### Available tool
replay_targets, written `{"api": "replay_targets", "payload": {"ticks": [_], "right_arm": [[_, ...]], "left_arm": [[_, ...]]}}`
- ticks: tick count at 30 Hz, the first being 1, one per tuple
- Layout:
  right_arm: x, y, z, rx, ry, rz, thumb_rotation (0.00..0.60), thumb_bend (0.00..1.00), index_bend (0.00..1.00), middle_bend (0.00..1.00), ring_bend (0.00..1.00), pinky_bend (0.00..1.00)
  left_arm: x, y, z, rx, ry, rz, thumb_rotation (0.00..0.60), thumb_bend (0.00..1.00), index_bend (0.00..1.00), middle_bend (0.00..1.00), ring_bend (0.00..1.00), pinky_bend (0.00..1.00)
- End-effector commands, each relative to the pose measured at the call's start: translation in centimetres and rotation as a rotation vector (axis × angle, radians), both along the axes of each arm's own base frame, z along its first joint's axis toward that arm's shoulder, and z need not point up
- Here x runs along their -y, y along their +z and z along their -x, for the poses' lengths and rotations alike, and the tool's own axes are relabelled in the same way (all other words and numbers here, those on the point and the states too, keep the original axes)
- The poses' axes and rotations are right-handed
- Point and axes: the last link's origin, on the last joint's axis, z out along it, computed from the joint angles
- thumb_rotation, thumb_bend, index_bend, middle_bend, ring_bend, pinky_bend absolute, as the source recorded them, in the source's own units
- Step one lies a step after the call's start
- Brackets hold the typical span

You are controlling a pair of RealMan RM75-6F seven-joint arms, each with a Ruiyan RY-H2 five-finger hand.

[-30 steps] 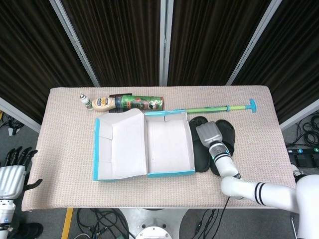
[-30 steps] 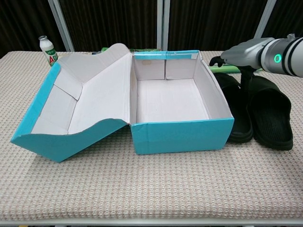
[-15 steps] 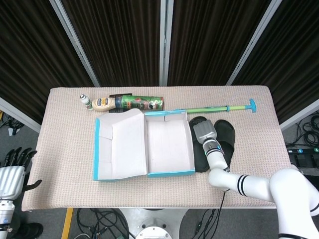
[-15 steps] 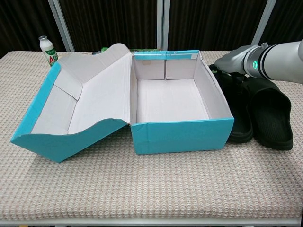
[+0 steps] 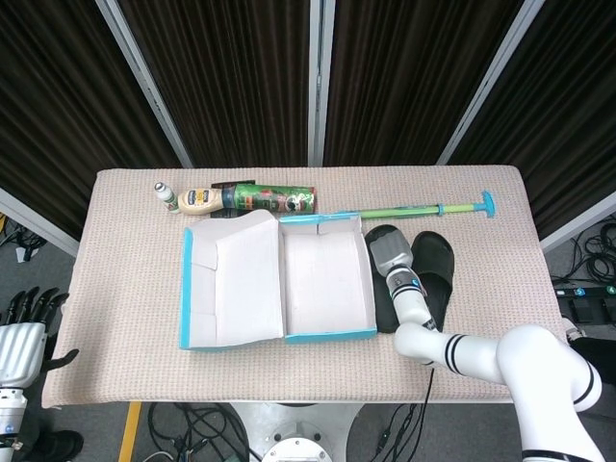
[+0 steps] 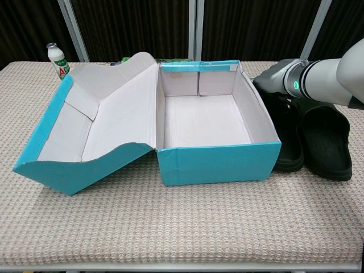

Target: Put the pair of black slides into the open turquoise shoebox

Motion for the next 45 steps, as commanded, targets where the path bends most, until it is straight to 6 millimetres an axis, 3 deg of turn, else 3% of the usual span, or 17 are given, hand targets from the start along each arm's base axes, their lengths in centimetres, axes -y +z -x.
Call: {"api": "replay_targets", "payload": {"ticks": [1, 9, 31, 39, 45], "right_arm": [[0.0, -0.2, 0.0, -0.007, 0.017, -0.002, 0.600, 0.24, 0.19, 0.22, 0.72, 0.94], [0.4, 0.4, 0.5, 0.076, 0.063, 0.038, 0.600, 0.27, 0.42, 0.37, 0.75, 0.96], [-0.1, 9.7, 2.9, 0.510, 0.112, 0.191, 0.600, 0.27, 0.48, 0.41, 0.75, 0.96], [-1.2, 13.1, 1.8, 0.733, 0.085, 0.162, 0.600, 0.28, 0.49, 0.41, 0.75, 0.96], [-1.2, 11.9, -1.0, 0.960, 0.045, 0.112, 0.600, 0.28, 0.49, 0.41, 0.75, 0.96]], "left_arm": [[0.0, 0.0, 0.0, 0.000, 0.001, 0.000, 0.600, 0.03, 0.17, 0.10, 0.01, 0.02], [0.1, 0.0, 0.2, 0.002, 0.003, -0.001, 0.600, 0.03, 0.17, 0.10, 0.01, 0.02], [-0.5, 0.4, -0.7, -0.017, -0.024, -0.002, 0.600, 0.03, 0.17, 0.10, 0.01, 0.02], [-0.4, 0.6, -0.9, -0.016, -0.030, -0.004, 0.600, 0.03, 0.17, 0.10, 0.01, 0.02], [-0.3, 0.6, -0.9, -0.016, -0.033, -0.004, 0.600, 0.03, 0.17, 0.10, 0.01, 0.02]]}}
